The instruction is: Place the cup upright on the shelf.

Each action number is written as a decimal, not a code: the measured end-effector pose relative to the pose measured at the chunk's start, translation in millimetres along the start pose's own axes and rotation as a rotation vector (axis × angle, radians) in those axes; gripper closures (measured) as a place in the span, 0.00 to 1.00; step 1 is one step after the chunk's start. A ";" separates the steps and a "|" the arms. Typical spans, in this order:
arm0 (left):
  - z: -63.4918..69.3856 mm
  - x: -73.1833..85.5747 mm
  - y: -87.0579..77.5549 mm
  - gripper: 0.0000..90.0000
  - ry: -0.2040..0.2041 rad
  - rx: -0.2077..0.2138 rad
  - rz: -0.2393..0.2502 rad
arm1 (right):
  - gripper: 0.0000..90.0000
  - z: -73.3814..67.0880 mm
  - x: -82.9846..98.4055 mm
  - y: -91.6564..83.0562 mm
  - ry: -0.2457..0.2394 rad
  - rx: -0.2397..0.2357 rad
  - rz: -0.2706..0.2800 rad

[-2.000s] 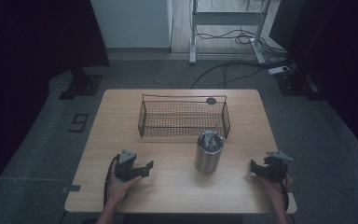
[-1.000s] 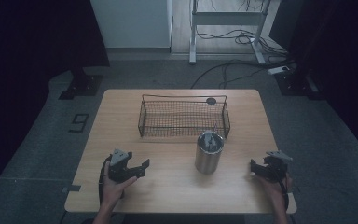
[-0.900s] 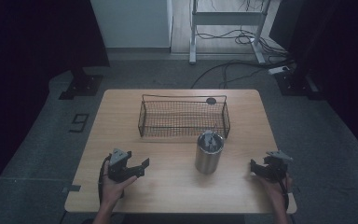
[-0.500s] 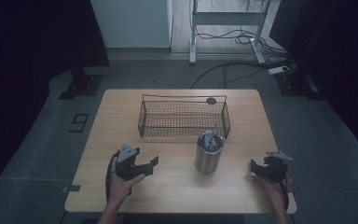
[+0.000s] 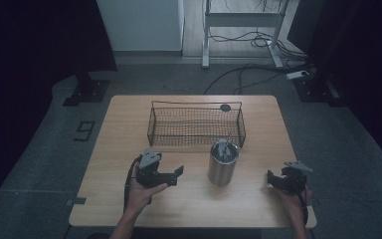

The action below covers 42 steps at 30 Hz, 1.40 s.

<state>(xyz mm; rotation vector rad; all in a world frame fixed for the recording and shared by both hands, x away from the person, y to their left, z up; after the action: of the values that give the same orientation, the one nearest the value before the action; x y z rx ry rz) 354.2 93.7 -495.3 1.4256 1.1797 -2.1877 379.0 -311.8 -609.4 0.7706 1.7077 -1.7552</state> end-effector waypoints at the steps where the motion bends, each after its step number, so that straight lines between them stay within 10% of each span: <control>1: 1.9 -0.1 1.6 0.04 0.002 0.006 -0.004 | 0.16 0.0 0.0 0.0 0.000 0.000 0.000; 42: 75.5 1.2 58.6 0.01 0.078 0.183 -0.068 | 0.16 0.6 -0.2 0.2 0.004 0.003 0.000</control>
<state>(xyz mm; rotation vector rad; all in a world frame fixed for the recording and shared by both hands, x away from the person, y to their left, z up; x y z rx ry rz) 341.6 0.3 -510.7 1.5773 1.0914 -2.3588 379.3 -312.4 -609.5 0.7759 1.7080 -1.7573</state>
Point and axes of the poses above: each handheld gripper's, and its own axes: y roughly forward along the jaws, x roughly out of its underside, z roughly to its right, the point moved 8 cm from there along y, roughly forward along the jaws, and after that the axes turned 3 degrees about x, right-handed, at the moved point
